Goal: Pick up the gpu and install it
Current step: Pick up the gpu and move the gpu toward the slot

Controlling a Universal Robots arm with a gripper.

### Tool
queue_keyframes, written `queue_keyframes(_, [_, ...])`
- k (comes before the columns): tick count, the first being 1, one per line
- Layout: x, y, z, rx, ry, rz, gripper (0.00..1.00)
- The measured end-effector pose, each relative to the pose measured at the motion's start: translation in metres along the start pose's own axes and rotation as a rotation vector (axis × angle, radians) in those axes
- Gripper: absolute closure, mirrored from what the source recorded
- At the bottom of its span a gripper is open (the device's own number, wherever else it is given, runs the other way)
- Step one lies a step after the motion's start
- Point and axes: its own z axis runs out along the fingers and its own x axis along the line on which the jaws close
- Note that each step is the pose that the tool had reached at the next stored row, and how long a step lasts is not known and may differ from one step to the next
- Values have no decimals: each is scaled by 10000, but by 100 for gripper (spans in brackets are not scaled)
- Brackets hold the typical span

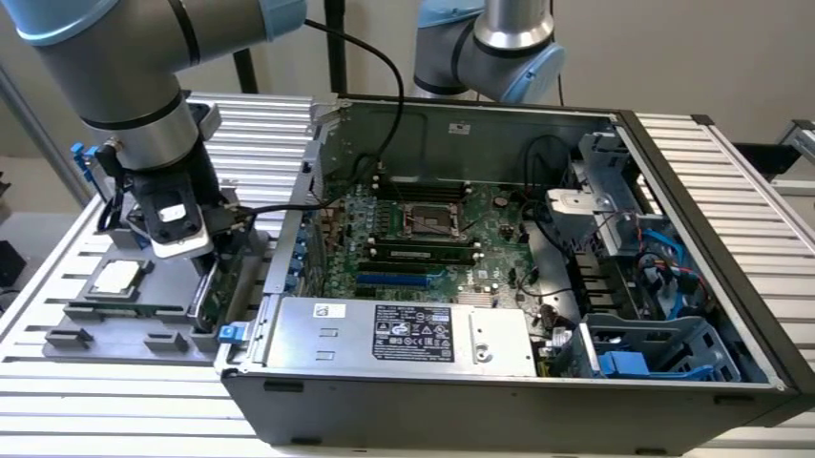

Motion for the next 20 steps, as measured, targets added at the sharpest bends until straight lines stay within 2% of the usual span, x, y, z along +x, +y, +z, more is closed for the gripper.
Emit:
queue_keyframes(4, [0, 0, 0, -3, 6, -144, 100])
queue_keyframes(8, [1, -1, 0, -17, 33, -757, 100])
queue_keyframes(14, [1, -2, -3, -18, 35, -774, 100])
queue_keyframes(15, [0, -1, -20, -21, 34, -774, 100])
queue_keyframes(20, [-5, 11, -270, -29, 37, -790, 100])
